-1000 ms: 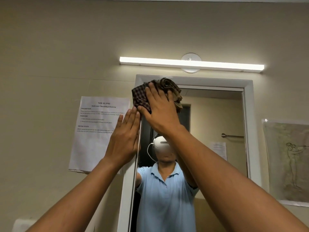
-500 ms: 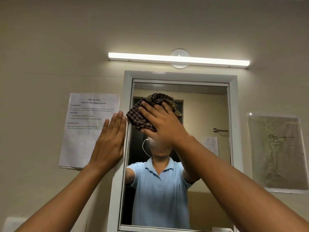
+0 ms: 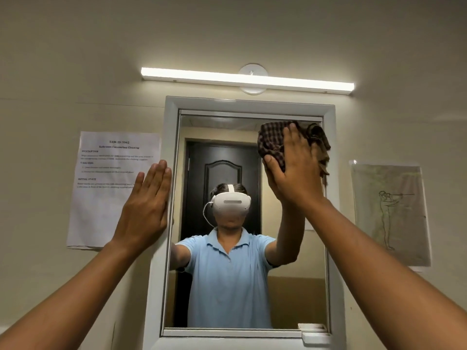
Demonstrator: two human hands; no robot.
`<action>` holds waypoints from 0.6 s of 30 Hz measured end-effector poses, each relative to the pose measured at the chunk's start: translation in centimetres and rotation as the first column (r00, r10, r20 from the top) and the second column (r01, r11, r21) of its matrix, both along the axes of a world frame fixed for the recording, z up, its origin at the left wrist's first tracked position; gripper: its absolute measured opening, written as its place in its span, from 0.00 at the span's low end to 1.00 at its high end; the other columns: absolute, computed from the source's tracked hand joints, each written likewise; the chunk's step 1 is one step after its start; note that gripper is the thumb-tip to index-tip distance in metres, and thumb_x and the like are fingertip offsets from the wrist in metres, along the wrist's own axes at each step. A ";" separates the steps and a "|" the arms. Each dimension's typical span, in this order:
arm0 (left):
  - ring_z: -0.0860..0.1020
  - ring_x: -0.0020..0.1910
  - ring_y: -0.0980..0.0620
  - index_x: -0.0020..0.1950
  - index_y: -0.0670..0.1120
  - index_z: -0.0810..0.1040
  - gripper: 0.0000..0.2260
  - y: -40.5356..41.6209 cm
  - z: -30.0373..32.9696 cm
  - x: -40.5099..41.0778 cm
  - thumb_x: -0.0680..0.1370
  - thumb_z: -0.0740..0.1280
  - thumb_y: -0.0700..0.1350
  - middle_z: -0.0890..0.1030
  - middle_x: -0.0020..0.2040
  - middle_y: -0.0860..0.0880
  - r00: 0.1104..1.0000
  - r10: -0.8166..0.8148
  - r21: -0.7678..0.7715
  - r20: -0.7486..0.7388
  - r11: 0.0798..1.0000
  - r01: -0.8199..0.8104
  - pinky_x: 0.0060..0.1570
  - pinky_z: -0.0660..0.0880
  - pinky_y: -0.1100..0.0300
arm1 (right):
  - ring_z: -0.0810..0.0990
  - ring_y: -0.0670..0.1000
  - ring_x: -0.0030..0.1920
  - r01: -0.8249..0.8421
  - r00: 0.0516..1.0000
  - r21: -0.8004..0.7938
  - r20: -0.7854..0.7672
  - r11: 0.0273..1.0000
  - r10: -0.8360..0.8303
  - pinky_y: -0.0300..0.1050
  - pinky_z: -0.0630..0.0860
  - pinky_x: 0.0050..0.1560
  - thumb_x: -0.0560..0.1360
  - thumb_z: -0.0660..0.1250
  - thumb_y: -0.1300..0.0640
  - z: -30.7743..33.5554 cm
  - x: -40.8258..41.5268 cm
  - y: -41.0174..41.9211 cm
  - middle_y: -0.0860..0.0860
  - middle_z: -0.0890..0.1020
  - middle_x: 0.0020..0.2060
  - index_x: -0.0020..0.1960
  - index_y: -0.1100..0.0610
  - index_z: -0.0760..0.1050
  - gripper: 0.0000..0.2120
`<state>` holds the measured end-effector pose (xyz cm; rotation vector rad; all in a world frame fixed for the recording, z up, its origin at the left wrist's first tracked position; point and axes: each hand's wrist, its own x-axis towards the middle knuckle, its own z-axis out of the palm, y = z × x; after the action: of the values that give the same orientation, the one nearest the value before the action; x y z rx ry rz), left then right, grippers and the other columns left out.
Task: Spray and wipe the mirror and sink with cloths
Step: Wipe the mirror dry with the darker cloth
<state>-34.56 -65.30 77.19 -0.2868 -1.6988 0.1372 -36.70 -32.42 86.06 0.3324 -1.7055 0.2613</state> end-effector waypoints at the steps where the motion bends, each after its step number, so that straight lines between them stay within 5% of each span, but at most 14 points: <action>1: 0.50 0.80 0.45 0.80 0.40 0.50 0.32 0.0 0.0 0.0 0.76 0.57 0.39 0.51 0.80 0.40 1.000 -0.001 0.002 0.000 1.000 0.001 0.78 0.49 0.47 | 0.48 0.51 0.79 -0.004 1.000 -0.045 0.002 0.999 0.004 0.57 0.45 0.77 0.79 0.49 0.36 -0.7 -0.1 0.2 0.50 0.49 0.79 0.80 0.53 0.46 0.36; 9: 0.51 0.79 0.44 0.79 0.40 0.51 0.33 0.4 -0.1 0.1 0.75 0.57 0.39 0.52 0.80 0.40 1.000 -0.016 0.040 0.009 0.999 0.015 0.78 0.49 0.47 | 0.43 0.49 0.79 -0.047 0.996 -0.195 0.068 0.980 0.061 0.55 0.41 0.77 0.77 0.44 0.31 -8.4 0.6 -1.1 0.49 0.45 0.79 0.80 0.52 0.42 0.38; 18: 0.50 0.80 0.45 0.80 0.40 0.51 0.34 0.4 -0.2 0.0 0.74 0.58 0.37 0.52 0.80 0.40 0.999 -0.051 0.048 0.016 0.998 0.050 0.77 0.53 0.45 | 0.54 0.54 0.77 -0.015 0.998 0.074 0.058 0.997 0.011 0.58 0.43 0.76 0.78 0.51 0.36 -6.0 0.8 -7.5 0.52 0.51 0.79 0.79 0.54 0.49 0.36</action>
<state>-34.57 -64.89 76.96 -0.2958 -1.7084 0.0568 -35.93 -39.89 80.10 0.3943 -1.7728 0.2190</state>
